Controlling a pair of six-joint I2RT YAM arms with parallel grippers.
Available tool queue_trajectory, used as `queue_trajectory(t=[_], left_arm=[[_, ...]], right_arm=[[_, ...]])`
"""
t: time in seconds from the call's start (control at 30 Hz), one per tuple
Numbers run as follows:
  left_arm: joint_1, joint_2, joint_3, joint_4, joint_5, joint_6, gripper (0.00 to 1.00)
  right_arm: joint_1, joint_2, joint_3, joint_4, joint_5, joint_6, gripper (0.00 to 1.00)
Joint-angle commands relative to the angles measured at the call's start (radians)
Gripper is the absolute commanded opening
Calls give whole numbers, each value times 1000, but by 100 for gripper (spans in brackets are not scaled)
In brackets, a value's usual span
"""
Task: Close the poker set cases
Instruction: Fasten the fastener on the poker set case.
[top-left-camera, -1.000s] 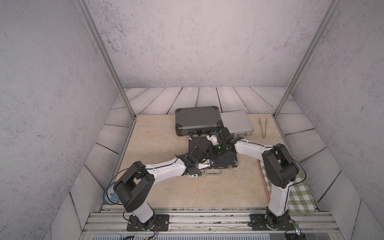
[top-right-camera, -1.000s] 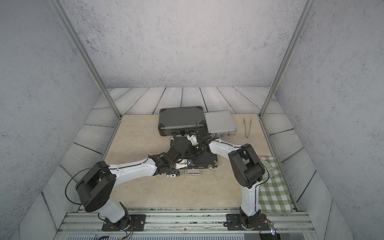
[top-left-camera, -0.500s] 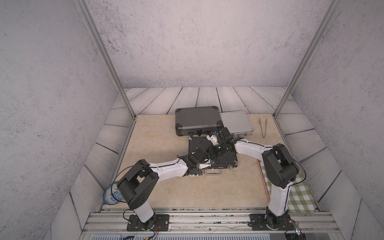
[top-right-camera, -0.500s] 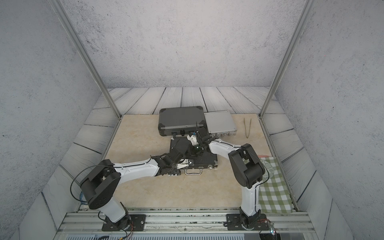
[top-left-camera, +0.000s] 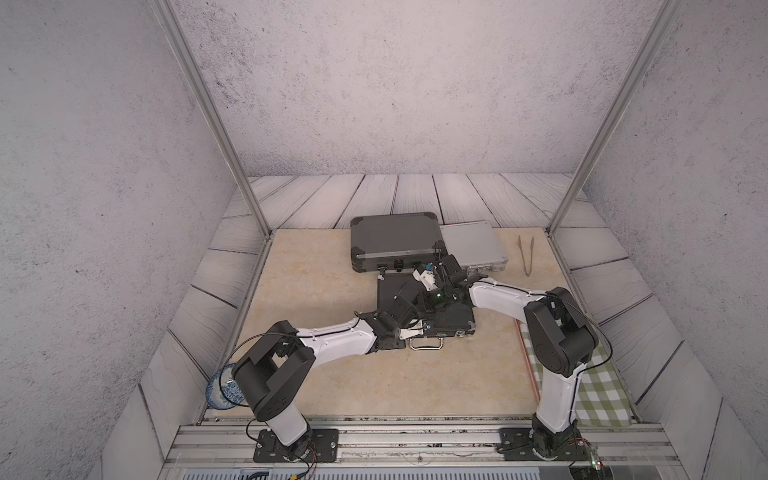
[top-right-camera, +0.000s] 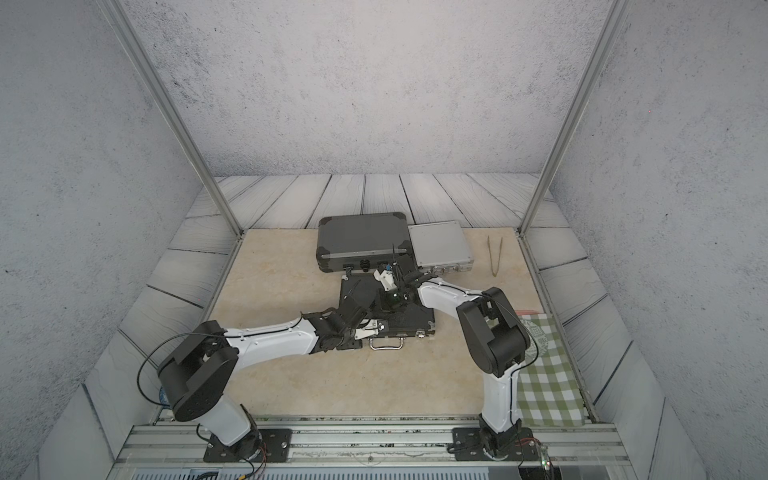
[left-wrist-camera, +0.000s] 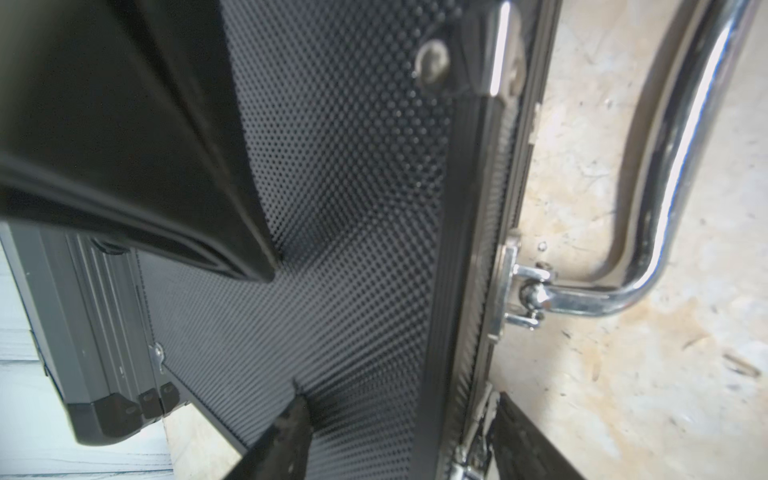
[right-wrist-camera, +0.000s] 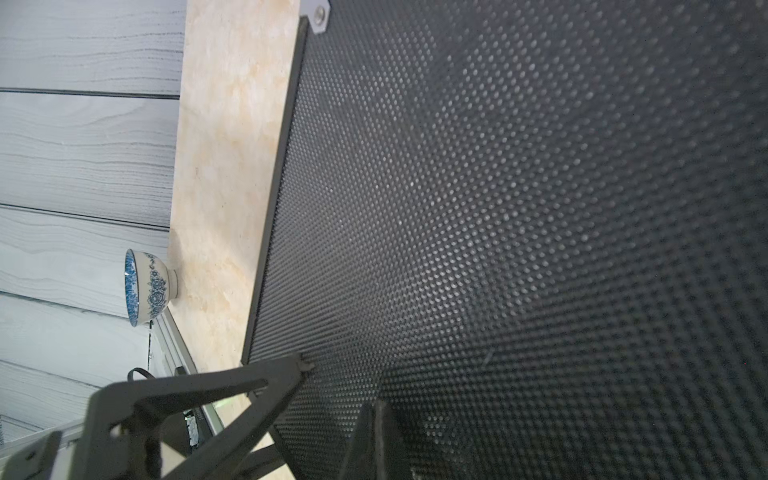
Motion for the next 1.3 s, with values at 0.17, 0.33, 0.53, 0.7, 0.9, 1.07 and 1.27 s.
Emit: queue_trajectory(t=[0.17, 0.33, 0.53, 0.7, 0.9, 1.07, 1.27], left_arm=[[34, 45, -14, 23, -62, -16, 62], [34, 30, -5, -7, -50, -14, 63], [36, -69, -23, -55, 33, 13, 88], [36, -74, -20, -51, 24, 15, 89], [36, 16, -7, 8, -40, -3, 86], [36, 61, 13, 18, -64, -30, 80], [36, 57, 25, -7, -19, -88, 75]], right_arm=[[7, 86, -69, -159, 107, -5, 5], [8, 87, -70, -159, 107, -5, 5], [8, 85, -69, -159, 108, -6, 4], [7, 88, -65, -153, 104, 1, 4], [7, 83, -62, -161, 104, -3, 4], [8, 85, -67, -161, 104, -5, 4], [9, 91, -66, -155, 102, -1, 4]])
